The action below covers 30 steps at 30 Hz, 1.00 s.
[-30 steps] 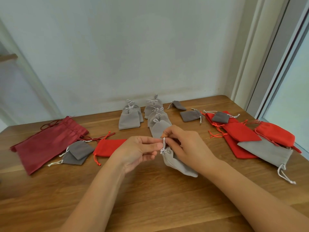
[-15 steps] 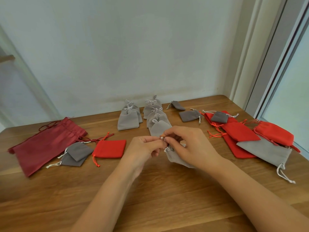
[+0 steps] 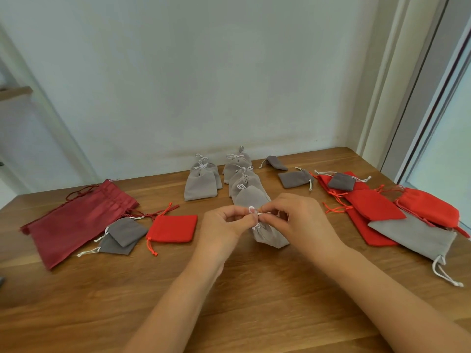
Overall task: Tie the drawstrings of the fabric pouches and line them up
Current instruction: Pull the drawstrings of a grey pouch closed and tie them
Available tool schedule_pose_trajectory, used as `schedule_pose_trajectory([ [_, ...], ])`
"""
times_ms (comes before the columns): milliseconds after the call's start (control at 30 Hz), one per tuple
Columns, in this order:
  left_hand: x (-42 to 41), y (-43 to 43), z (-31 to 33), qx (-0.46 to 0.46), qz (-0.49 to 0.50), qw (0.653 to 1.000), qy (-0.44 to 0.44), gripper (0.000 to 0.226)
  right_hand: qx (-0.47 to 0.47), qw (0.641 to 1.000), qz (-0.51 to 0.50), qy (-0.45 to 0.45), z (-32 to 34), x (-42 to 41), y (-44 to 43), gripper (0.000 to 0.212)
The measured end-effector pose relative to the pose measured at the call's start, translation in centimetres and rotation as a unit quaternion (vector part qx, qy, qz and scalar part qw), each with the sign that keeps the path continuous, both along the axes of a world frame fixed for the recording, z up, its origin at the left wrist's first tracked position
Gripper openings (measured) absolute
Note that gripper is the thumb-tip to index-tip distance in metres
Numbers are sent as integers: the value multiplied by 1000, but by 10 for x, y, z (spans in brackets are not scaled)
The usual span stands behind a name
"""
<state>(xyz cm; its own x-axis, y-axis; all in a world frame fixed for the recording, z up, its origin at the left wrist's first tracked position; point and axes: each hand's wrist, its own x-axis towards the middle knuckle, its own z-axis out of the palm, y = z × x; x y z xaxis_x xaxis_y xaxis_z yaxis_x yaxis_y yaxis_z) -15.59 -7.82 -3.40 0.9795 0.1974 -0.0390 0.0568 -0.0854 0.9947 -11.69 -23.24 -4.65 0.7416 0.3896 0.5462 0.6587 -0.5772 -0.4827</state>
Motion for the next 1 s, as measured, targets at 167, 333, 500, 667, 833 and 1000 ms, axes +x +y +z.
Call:
schedule_pose_trajectory([
  [167,0,-1,-1,48,6,999,-19,13,51,996,-1,74,3,-3,0,8],
  [333,-1,-1,0,59,4,998,-26,12,50,995,4,80,5,-4,1,11],
  [500,-1,0,1,8,-6,1000,-14,5,77,993,16,92,2,-2,-1,12],
  [667,-2,3,3,-30,-44,999,11,16,52,997,10,52,1,-1,0,8],
  [833,-2,5,2,-31,-77,996,12,25,48,998,11,26,2,-3,-1,5],
  [1000,-1,4,1,-60,-73,995,21,13,52,998,37,-6,4,-3,-2,7],
])
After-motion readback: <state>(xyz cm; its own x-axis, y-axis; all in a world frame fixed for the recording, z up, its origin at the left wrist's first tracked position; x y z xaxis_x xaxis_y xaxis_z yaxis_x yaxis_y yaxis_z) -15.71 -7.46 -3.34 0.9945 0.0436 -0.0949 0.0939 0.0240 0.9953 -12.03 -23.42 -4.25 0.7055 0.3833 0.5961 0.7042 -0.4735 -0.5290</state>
